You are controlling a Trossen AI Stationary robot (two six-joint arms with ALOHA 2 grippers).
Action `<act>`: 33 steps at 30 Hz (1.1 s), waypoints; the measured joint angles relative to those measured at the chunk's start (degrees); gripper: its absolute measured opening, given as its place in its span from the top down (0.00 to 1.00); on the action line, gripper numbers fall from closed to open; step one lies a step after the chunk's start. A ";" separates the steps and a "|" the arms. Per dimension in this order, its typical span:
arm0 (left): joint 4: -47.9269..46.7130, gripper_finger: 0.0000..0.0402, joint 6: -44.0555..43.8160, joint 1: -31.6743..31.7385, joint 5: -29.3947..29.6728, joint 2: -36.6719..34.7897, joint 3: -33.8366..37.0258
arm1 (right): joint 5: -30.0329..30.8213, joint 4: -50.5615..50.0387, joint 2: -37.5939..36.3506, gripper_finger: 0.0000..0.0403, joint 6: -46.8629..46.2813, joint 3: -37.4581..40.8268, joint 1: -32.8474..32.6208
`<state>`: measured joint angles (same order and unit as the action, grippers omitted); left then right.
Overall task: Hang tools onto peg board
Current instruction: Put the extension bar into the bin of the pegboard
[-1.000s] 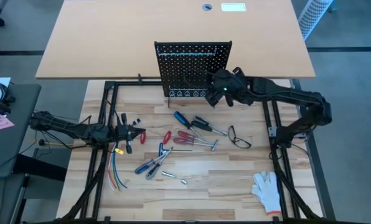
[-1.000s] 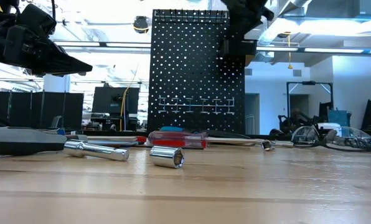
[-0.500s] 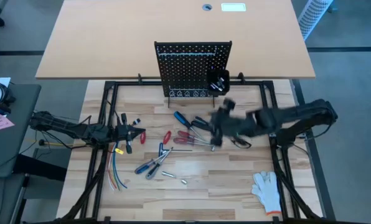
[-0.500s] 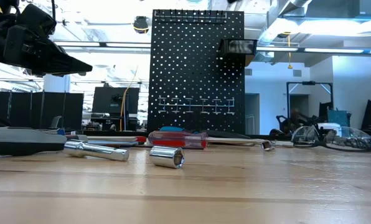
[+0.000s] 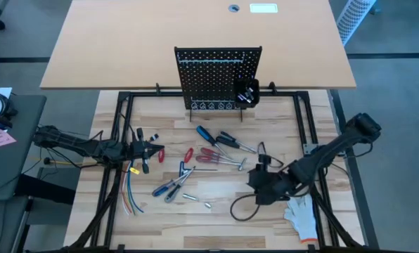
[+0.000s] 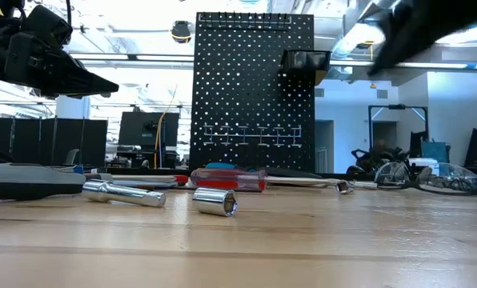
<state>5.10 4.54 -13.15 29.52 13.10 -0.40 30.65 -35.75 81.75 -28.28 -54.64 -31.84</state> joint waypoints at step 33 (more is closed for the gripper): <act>0.00 1.00 -0.01 0.00 0.00 0.00 0.00 | -27.92 12.30 14.44 0.74 36.57 9.25 27.01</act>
<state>5.10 4.53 -13.15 29.52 13.10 -0.40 2.73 -23.45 96.19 8.30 -45.39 -4.82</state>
